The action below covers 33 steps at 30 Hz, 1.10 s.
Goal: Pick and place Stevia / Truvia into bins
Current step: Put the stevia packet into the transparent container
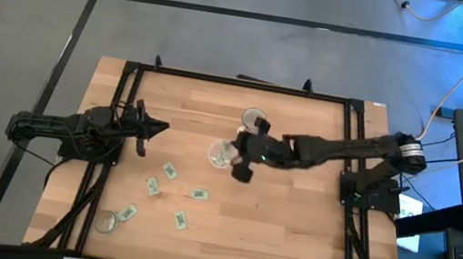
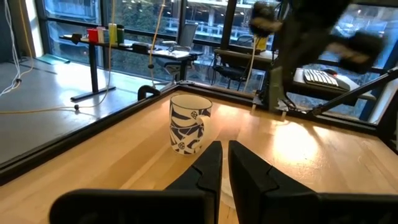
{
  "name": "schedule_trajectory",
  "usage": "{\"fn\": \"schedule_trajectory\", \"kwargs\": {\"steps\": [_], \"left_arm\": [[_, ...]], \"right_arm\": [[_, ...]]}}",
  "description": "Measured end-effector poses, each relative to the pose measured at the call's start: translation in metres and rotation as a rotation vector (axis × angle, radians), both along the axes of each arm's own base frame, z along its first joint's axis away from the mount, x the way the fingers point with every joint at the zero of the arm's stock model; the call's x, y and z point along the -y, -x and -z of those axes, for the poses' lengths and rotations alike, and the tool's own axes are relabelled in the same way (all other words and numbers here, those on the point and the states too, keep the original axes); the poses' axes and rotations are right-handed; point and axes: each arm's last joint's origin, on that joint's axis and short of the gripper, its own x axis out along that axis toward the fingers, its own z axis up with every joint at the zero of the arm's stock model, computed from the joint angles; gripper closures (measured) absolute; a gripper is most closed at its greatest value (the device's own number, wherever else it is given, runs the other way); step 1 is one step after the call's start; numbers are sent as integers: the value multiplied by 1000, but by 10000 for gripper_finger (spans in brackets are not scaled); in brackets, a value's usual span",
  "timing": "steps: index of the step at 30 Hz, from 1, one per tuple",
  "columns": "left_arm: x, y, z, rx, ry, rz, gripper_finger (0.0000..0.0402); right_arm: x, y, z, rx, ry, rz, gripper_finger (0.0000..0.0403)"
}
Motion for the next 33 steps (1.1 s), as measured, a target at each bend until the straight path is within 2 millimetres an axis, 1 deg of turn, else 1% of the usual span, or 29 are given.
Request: {"fn": "schedule_trajectory", "kwargs": {"steps": [3,6,9,12,16,25,33], "left_arm": [[0,0,0,-3,0,0,380],[0,0,0,-3,0,0,380],[0,0,1,-6,0,0,380],[0,0,1,-7,0,0,380],[0,0,1,-7,0,0,380],[0,0,1,-7,0,-1,380],[0,0,1,-7,0,-1,380]], "right_arm": [[14,-12,23,-56,7,42,403],[23,-26,49,-95,9,60,403],[28,-37,65,-85,8,73,403],[29,-41,79,-111,1,82,403],[27,-43,83,-104,-70,81,403],[25,-42,85,-103,-186,82,403],[22,-42,93,-152,-226,61,403]]}}
